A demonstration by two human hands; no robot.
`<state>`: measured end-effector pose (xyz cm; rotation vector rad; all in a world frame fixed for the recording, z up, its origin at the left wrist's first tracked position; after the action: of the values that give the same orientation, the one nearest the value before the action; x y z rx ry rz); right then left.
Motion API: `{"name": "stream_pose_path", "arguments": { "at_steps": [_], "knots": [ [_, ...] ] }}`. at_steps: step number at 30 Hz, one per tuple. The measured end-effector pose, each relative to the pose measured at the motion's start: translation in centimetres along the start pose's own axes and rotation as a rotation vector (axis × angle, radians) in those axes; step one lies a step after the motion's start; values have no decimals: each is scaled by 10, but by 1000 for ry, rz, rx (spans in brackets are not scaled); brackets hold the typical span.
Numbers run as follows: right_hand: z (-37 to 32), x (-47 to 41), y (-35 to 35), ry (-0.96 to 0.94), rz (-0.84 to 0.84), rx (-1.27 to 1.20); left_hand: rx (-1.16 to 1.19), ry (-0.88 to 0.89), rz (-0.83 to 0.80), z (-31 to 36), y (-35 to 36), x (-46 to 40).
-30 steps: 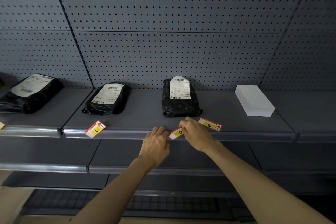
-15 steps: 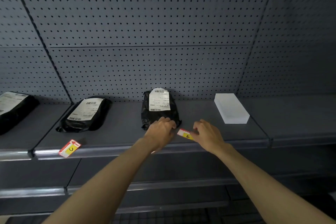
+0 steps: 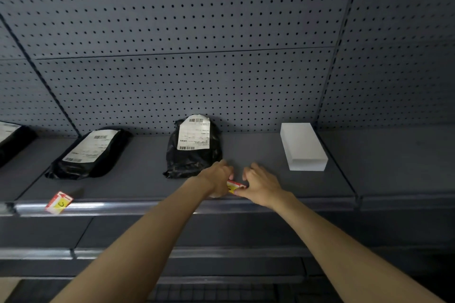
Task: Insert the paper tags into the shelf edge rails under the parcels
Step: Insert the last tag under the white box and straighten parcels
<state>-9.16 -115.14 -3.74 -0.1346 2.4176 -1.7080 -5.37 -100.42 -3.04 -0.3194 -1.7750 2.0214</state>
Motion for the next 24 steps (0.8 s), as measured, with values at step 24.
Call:
{"name": "stream_pose_path", "arguments": {
  "at_steps": [24],
  "knots": [
    [103, 95, -96, 203, 237, -501, 370, 15, 410, 135, 1, 21]
  ]
}}
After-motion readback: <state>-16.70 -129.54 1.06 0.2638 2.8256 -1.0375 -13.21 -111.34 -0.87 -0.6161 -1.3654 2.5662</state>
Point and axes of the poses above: each hand's wrist, its own x-axis away from the middle knuckle, its own y-axis out of the palm, z = x × y, the point moved 1 cm from there along -x, towards the middle knuckle, and after that the axes turned 6 degrees about z, right-handed, at the moved point
